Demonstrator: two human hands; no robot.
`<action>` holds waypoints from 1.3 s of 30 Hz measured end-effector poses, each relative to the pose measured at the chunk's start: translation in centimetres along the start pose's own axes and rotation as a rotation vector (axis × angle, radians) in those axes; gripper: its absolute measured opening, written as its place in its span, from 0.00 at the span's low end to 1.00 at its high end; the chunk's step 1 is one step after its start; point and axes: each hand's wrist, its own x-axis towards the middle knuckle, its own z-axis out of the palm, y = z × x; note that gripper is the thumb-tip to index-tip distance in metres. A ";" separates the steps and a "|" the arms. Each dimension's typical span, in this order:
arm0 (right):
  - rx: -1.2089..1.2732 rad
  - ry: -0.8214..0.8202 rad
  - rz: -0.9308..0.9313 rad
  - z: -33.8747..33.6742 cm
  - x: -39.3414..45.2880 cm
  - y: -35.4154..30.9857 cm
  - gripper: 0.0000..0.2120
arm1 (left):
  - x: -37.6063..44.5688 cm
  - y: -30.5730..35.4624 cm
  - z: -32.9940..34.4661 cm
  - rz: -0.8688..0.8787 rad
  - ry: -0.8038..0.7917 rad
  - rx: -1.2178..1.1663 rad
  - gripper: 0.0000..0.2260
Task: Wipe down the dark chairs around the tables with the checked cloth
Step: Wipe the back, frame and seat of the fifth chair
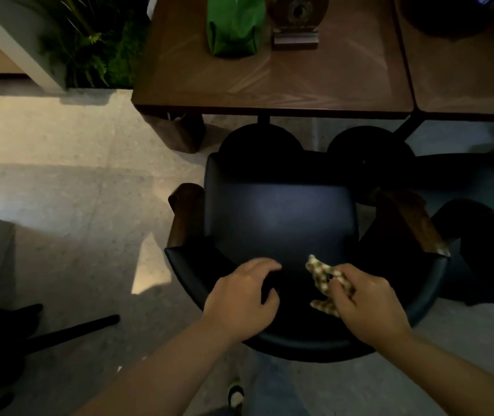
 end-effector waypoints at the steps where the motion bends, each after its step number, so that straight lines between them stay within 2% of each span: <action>1: -0.009 -0.019 0.011 0.0 0.1 0.0 0.02 | 0.5 -0.3 -0.3 -0.033 0.037 -0.119 0.19; 3: -0.034 -0.065 0.038 -0.2 0.3 -0.1 0.01 | 1.5 -1.3 -1.7 -0.054 0.173 -0.209 0.20; 5: -0.068 -0.133 0.092 -0.2 0.5 -0.3 0.03 | 2.8 -2.8 -4.0 -0.087 0.333 -0.115 0.21; 8: -0.090 -0.198 0.222 0.4 1.8 -0.5 0.06 | 5.3 -5.7 -7.3 -0.248 0.416 0.041 0.27; 10: 0.009 -0.171 0.332 1.5 3.4 -0.9 0.07 | 7.2 -7.6 -8.2 -0.401 0.347 0.063 0.32; 12: 0.112 -0.143 0.382 3.9 4.7 -2.2 0.07 | 8.9 -8.9 -8.4 -0.542 0.218 -0.028 0.35; 14: 0.213 -0.222 0.390 7.3 5.6 -4.7 0.08 | 10.2 -9.8 -8.4 -0.616 0.144 -0.114 0.35; 17: 0.227 -0.452 0.296 12.5 6.4 -8.6 0.10 | 10.9 -10.2 -8.6 -0.629 0.125 -0.105 0.33; 22: 0.223 -0.527 0.363 17.6 11.7 -10.6 0.12 | 10.9 -10.2 -7.8 -0.599 0.129 0.063 0.31; 29: 0.459 -0.688 0.580 23.9 16.3 -9.5 0.14 | 11.2 -10.4 -7.6 -0.597 0.134 0.136 0.30; 32: 0.445 -0.610 0.455 22.3 15.4 -9.9 0.11 | 11.1 -10.4 -7.7 -0.601 0.130 0.140 0.30; 36: 0.500 -0.341 0.304 18.1 12.3 -11.9 0.10 | 11.0 -10.2 -7.7 -0.595 0.125 0.115 0.30; 39: 0.508 -0.330 0.181 15.9 10.1 -13.5 0.11 | 11.0 -10.2 -7.7 -0.602 0.126 0.111 0.30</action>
